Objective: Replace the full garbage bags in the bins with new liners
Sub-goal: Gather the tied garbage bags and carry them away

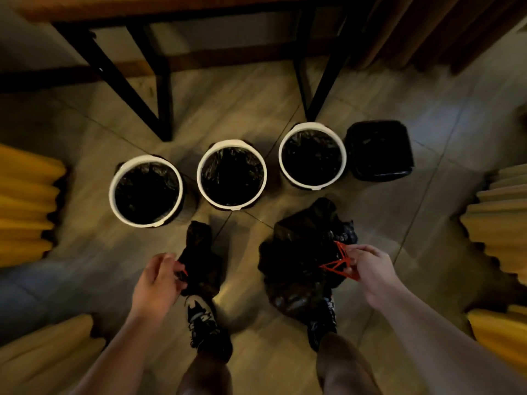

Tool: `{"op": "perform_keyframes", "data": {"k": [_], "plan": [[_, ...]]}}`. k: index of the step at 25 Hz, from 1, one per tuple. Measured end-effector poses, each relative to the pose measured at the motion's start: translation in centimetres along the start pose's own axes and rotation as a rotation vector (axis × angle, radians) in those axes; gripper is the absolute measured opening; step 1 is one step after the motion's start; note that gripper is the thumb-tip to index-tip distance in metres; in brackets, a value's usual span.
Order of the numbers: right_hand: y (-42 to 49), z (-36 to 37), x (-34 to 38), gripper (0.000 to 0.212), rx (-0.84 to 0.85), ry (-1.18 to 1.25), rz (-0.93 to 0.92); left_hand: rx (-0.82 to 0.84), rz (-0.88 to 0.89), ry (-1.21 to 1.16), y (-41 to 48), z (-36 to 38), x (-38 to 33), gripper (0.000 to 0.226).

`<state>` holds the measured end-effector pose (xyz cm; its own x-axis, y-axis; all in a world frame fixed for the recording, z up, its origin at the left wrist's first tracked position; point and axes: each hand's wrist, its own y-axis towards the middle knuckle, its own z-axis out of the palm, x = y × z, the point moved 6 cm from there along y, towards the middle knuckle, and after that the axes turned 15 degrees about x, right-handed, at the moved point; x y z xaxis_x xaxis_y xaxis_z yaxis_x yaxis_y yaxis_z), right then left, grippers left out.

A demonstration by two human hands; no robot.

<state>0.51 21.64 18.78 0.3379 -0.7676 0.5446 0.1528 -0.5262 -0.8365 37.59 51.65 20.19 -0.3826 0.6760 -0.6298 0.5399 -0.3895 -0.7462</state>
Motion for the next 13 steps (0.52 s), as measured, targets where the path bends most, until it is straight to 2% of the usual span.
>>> {"op": "perform_keyframes", "data": {"k": [5, 9, 13], "plan": [[-5.9, -0.5, 4.2, 0.013, 0.052, 0.085, -0.011, 0.043, 0.018, -0.100, -7.4, -0.2, -4.9, 0.039], [-9.9, -0.5, 6.2, 0.022, 0.117, 0.072, -0.026, 0.029, 0.027, -0.142, -12.1, -0.9, -7.4, 0.046], [-12.2, -1.0, 7.7, 0.020, 0.185, -0.006, -0.043, -0.009, -0.006, -0.204, -16.3, -1.2, -8.7, 0.051]]}}
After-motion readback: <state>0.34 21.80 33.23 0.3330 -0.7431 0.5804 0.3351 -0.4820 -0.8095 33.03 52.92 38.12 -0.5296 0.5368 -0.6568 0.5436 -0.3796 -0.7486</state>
